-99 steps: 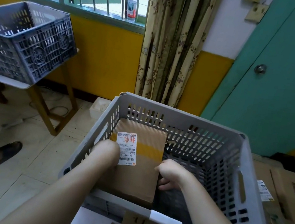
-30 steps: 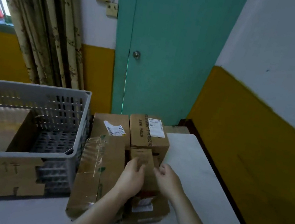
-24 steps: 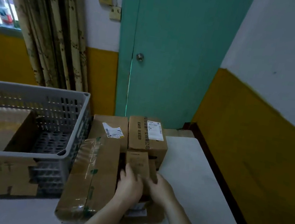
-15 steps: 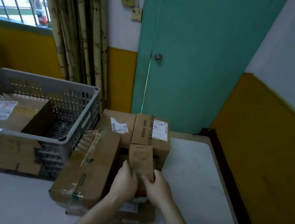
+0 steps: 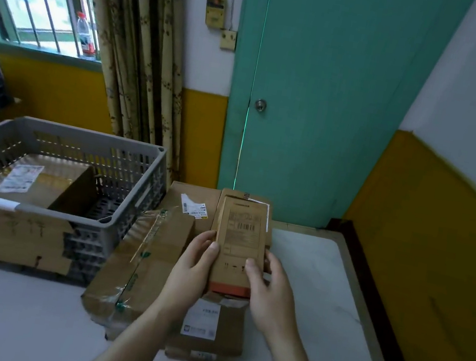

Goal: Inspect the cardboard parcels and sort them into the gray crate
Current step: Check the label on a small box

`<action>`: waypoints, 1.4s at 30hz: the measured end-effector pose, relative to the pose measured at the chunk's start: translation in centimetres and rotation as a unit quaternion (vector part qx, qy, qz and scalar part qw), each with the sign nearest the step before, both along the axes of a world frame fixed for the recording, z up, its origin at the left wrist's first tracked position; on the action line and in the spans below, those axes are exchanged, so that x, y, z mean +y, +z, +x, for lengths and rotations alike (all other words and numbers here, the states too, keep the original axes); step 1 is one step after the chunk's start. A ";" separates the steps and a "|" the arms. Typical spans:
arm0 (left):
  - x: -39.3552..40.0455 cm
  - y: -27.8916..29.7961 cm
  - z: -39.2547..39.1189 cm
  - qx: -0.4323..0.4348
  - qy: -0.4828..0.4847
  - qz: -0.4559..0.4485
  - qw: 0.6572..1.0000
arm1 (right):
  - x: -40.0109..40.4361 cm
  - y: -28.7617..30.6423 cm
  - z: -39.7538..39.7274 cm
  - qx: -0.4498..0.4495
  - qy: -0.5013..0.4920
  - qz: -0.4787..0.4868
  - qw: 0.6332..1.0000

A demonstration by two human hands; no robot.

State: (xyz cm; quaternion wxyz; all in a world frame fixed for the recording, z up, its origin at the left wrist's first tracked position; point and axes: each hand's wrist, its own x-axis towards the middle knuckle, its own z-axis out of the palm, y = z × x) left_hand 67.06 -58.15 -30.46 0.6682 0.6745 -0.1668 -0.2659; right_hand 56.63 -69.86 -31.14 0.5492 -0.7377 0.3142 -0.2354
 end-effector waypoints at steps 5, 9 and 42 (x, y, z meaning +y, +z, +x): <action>1.5 2.4 0.9 0.056 -0.030 -0.041 0.997 | 1.5 2.8 -0.5 -0.024 0.010 0.009 1.000; 3.0 3.4 1.9 0.054 -0.044 -0.046 0.996 | 2.6 4.8 -0.4 -0.070 0.019 0.114 0.991; 6.2 6.1 2.6 -0.031 -0.165 -0.030 0.985 | 5.3 7.0 -0.3 -0.083 0.002 0.156 0.984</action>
